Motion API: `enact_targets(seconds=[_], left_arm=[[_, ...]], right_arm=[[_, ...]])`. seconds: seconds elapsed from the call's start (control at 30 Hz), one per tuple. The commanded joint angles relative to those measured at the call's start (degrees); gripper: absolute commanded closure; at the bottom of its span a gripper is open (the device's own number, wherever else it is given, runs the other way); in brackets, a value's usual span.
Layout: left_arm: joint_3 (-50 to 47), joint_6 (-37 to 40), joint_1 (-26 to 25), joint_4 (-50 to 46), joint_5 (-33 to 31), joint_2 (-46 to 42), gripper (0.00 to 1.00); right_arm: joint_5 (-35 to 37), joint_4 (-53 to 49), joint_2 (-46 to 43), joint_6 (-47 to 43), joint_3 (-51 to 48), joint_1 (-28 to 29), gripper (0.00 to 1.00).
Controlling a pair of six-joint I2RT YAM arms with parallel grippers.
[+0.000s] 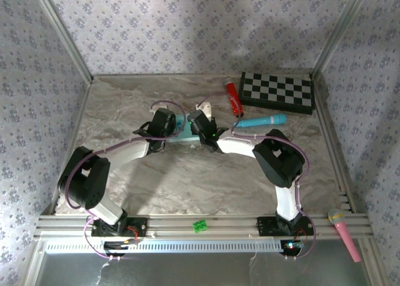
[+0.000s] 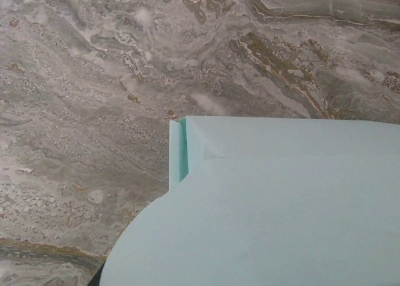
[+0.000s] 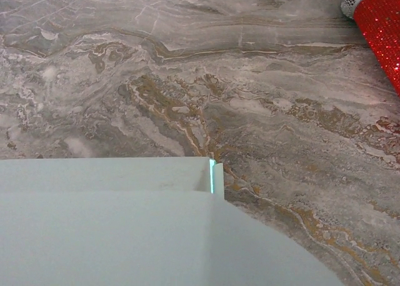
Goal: Fold the paper box
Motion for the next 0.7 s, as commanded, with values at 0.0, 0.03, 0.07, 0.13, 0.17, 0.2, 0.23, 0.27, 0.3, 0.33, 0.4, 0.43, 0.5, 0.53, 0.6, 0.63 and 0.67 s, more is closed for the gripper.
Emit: enact_targets(seconds=[0.0,0.03,0.07,0.13,0.17,0.2,0.23,0.27,0.3,0.33,0.4,0.43,0.5,0.53,0.6,0.63,0.67], left_arm=[[-1.0,-1.2,-0.6,0.4,0.6,-1.5,1.0],[-1.2,-1.3,-0.6,0.5,0.6,-1.6,1.0],[-1.5,-1.3,-0.6,0.6,0.6,-1.7,1.0],[-1.9,-1.3,-0.7,0.5,0.4,-1.8,1.0],[-2.3,-1.3,-0.7,0.6,0.4,-2.0,1.0],[-2.5,-1.4,-0.7,0.6,0.3,-2.0,1.0],[-2.8,-1.4,-0.7,0.6,0.3,-2.1,1.0],[-2.9,-1.4,-0.7,0.6,0.1,-2.2,1.0],[-3.1,-1.4,-0.7,0.6,0.1,-2.2,1.0],[-3.3,-1.4,-0.7,0.5,0.0,-2.3,1.0],[-3.6,-1.4,-0.7,0.5,0.0,-2.3,1.0],[-3.8,-1.5,-0.8,0.5,-0.1,-2.4,1.0],[-4.1,-1.6,-0.7,0.4,-0.2,-2.4,1.0],[-4.3,-1.7,-0.7,0.4,-0.3,-2.4,1.0],[-4.8,-1.9,-0.8,0.4,-0.4,-2.4,1.0],[-5.0,-1.9,-0.8,0.3,-0.5,-2.4,1.0],[-5.3,-2.1,-0.9,0.3,-0.6,-2.4,1.0]], right_arm=[[-0.5,-0.1,1.0,1.4,-0.5,1.2,0.89],[-0.3,-0.1,1.0,1.4,-0.6,1.3,0.88],[-0.3,-0.1,1.1,1.4,-0.7,1.5,0.88],[-0.2,-0.2,1.1,1.4,-1.0,1.7,0.88],[-0.2,-0.1,1.0,1.4,-1.2,1.8,0.88],[-0.2,0.3,1.0,1.3,-1.2,1.8,0.88],[-0.2,0.4,1.0,1.2,-1.2,2.1,0.88],[-0.2,0.3,1.0,1.2,-1.2,2.1,0.88],[-0.2,0.2,1.0,1.1,-1.2,2.2,0.88],[-0.2,0.1,1.1,1.0,-1.2,2.3,0.88],[0.0,-0.1,1.0,0.9,-1.2,2.7,0.87],[0.0,-0.1,1.0,0.8,-3.1,2.7,0.86],[0.3,-0.1,0.9,0.7,-3.8,3.1,0.86],[0.5,-0.2,0.8,0.7,-4.0,3.3,0.85],[0.6,-0.3,0.6,0.8,-4.5,3.5,0.85],[0.7,-0.2,0.6,0.8,-4.8,3.6,0.85],[0.6,-0.2,0.5,0.6,-5.0,3.7,0.84]])
